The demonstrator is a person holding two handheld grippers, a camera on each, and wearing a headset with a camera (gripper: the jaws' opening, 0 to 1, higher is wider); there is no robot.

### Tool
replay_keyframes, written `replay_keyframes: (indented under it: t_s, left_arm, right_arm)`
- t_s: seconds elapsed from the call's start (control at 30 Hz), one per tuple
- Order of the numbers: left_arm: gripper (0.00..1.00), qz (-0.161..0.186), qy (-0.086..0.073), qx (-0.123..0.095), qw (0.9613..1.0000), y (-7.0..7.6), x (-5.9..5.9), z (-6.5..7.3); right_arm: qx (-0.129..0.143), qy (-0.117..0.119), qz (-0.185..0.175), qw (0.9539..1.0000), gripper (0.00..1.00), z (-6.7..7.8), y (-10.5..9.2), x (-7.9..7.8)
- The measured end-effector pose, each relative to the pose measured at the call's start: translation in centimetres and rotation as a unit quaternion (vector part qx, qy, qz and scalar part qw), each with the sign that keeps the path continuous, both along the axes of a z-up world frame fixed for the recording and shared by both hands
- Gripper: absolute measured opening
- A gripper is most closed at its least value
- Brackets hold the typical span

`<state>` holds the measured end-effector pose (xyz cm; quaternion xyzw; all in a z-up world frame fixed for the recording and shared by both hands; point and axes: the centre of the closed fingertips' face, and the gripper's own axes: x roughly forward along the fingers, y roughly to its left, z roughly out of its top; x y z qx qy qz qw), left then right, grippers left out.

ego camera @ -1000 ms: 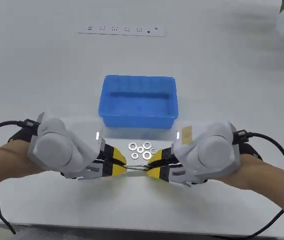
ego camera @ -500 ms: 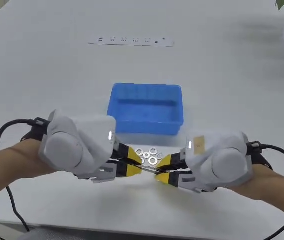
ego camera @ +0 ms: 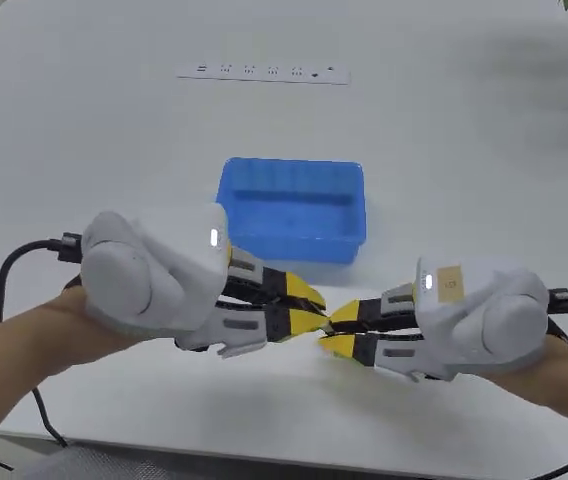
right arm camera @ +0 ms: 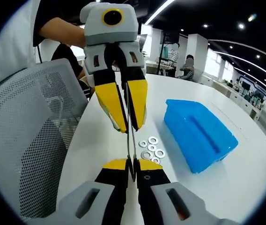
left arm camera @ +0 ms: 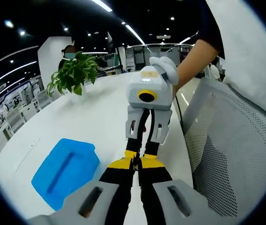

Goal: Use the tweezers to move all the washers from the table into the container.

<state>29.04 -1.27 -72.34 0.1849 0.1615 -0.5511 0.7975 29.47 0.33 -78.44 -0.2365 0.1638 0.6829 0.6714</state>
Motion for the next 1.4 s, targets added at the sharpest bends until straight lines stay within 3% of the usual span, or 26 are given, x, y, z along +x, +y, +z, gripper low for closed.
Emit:
replay_keyframes:
  t_s: [0.1, 0.17, 0.3, 0.57, 0.8, 1.0, 1.27, 1.4]
  left_arm:
    - [0.07, 0.013, 0.011, -0.045, 0.9989, -0.7, 0.2, 1.1]
    - [0.07, 0.021, 0.016, -0.060, 0.9979, -0.9, 0.6, 1.4]
    - [0.07, 0.013, 0.022, -0.055, 0.9982, -1.5, 0.4, 1.0]
    - [0.06, 0.016, 0.029, -0.076, 0.9966, -1.3, 0.0, 1.4]
    - [0.06, 0.021, 0.022, -0.083, 0.9961, -1.0, 0.3, 1.5]
    - [0.06, 0.026, 0.021, -0.082, 0.9960, -0.8, 0.5, 1.6]
    - [0.06, 0.041, 0.000, -0.080, 0.9960, 0.6, 1.4, 2.5]
    - [0.06, 0.045, -0.008, -0.085, 0.9954, 1.5, 1.9, 2.6]
  right_arm:
    - [0.026, 0.023, -0.004, 0.9994, 0.07, 0.6, 0.4, -0.3]
    - [0.039, 0.033, -0.012, 0.9986, 0.07, 0.8, 0.8, -0.1]
    - [0.028, 0.026, -0.005, 0.9993, 0.07, 0.2, 1.1, -0.2]
    - [0.032, 0.024, 0.003, 0.9992, 0.08, 0.4, 1.1, -0.3]
    - [0.025, 0.034, -0.011, 0.9990, 0.10, 0.4, 1.2, -0.2]
    - [0.023, 0.026, -0.021, 0.9992, 0.18, 0.4, 1.0, 0.1]
    - [0.018, 0.017, -0.047, 0.9986, 0.29, 0.4, 0.2, 1.1]
    - [0.013, 0.012, -0.070, 0.9974, 0.40, 0.2, -0.3, 1.7]
